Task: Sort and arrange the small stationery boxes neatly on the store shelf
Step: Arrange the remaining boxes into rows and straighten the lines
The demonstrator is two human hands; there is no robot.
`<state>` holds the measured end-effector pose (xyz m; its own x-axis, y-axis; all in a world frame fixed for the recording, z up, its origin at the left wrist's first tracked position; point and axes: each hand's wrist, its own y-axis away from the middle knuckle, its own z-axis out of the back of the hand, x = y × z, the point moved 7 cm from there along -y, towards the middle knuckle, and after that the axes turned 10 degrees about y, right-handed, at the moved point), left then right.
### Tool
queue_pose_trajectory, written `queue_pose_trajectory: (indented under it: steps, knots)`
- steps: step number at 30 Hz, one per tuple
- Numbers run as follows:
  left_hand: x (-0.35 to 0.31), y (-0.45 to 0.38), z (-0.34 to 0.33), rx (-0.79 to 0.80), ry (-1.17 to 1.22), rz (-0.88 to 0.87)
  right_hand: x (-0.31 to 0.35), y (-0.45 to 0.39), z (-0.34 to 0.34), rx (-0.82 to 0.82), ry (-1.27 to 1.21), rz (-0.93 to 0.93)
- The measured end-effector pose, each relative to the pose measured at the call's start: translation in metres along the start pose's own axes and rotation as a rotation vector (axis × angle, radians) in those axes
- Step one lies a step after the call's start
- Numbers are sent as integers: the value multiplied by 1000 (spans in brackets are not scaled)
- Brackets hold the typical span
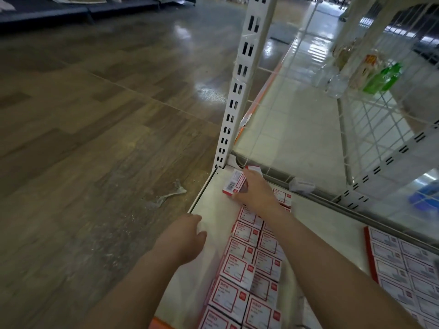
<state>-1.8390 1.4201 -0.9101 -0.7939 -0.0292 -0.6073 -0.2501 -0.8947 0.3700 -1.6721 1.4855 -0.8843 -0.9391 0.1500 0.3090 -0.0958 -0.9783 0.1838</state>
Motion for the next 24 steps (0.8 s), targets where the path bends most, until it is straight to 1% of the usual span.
queue_pose_trajectory:
  steps: [5, 10, 13, 15, 17, 19, 24]
  knots:
    - [-14, 6, 11, -83, 145, 17, -6, 39, 26, -50, -43, 52]
    - [-43, 17, 9, -110, 366, 29, -21, 91, 43, -62, -96, 105]
    - [-62, 23, 2, -64, 504, 31, -34, 120, 41, -23, -115, 108]
    - [-75, 30, -7, 6, 569, 32, -40, 135, 38, -21, -120, 129]
    - [-89, 39, -19, 101, 602, 21, -45, 148, 39, -44, -122, 159]
    - [-101, 48, -30, 169, 582, -4, -48, 159, 44, -64, -144, 171]
    - [-113, 56, -40, 180, 615, -15, -63, 170, 51, -38, -162, 154]
